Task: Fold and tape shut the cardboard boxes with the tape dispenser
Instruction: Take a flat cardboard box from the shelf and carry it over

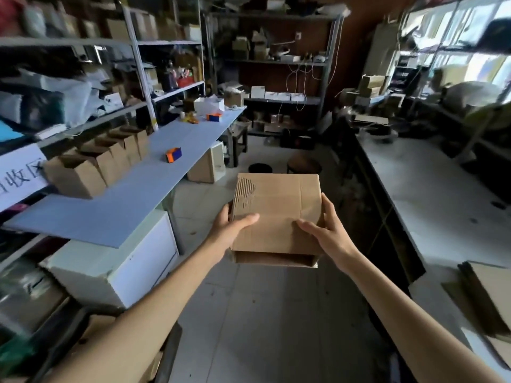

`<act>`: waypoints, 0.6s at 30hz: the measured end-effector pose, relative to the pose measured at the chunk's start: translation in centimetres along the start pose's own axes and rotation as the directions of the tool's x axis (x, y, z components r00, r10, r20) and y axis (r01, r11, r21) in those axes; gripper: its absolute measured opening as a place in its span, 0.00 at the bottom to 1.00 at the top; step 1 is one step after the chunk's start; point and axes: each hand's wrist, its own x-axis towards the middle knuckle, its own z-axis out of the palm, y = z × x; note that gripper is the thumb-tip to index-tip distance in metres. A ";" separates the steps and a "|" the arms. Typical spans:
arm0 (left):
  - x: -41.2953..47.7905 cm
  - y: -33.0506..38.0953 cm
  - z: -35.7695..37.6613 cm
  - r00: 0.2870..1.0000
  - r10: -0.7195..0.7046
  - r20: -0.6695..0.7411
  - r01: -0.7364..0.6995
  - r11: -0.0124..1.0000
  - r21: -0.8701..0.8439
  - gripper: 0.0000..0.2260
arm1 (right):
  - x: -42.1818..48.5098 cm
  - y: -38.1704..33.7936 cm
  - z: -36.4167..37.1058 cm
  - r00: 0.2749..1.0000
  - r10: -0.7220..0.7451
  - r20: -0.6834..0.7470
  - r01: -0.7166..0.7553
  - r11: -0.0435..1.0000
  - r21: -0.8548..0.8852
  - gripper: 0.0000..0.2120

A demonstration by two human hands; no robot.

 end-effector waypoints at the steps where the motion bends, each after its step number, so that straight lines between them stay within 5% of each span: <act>1: 2.0 0.4 0.7 1.000 0.001 -0.003 -0.001 1.000 -0.001 0.32 | 2.3 0.0 -0.7 1.000 -0.007 0.001 0.007 1.000 -0.006 0.41; 18: 36.4 1.5 1.7 0.982 -0.053 -0.181 0.043 0.998 -0.056 0.23 | 41.4 4.2 -1.2 0.983 0.101 0.154 -0.060 0.967 -0.247 0.35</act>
